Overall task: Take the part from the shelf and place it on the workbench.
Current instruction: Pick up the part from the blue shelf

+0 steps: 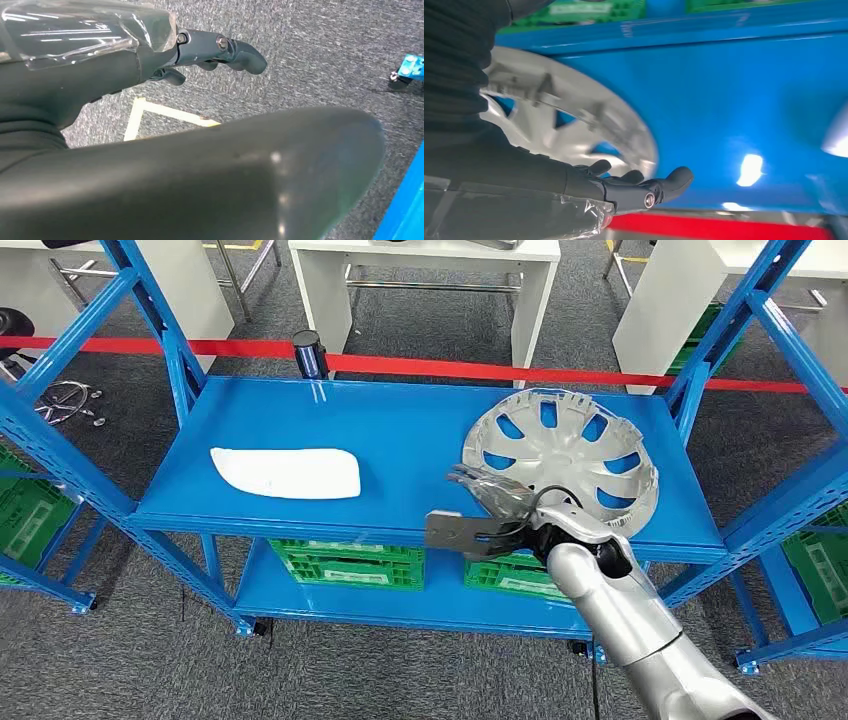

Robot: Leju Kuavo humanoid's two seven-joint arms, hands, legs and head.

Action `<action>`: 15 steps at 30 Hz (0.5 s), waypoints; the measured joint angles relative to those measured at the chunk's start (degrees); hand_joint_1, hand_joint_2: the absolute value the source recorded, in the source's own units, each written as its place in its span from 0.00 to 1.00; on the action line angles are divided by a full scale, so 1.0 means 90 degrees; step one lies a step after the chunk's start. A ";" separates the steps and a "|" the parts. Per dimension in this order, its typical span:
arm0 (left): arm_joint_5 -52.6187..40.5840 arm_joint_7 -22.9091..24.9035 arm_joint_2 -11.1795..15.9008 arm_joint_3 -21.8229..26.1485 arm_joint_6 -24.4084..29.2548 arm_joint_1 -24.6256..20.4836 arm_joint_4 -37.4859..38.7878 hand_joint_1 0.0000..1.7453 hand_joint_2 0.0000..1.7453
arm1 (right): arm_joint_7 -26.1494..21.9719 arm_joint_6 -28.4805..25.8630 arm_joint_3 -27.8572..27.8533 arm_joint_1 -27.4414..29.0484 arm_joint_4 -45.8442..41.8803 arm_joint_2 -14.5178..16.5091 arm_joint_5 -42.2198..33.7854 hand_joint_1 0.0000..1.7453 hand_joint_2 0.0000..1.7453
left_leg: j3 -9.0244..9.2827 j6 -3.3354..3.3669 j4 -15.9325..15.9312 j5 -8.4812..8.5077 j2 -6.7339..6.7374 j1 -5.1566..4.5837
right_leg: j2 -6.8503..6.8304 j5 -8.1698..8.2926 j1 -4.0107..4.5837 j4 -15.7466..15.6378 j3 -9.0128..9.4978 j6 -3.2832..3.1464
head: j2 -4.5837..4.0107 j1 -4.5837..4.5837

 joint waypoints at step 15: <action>-0.0406 -0.0330 0.0291 0.0069 0.0105 -0.0064 0.0538 0.00 0.00 | 0.0245 -0.0087 -0.0854 0.0384 0.0303 -0.0032 0.0202 0.00 1.00 | -0.0598 -0.0309 0.1146 -0.0351 0.0061 0.0080 | 0.0021 0.0126 -0.0003 -0.0368 0.0278 -0.0299 | 0.0000 -0.0055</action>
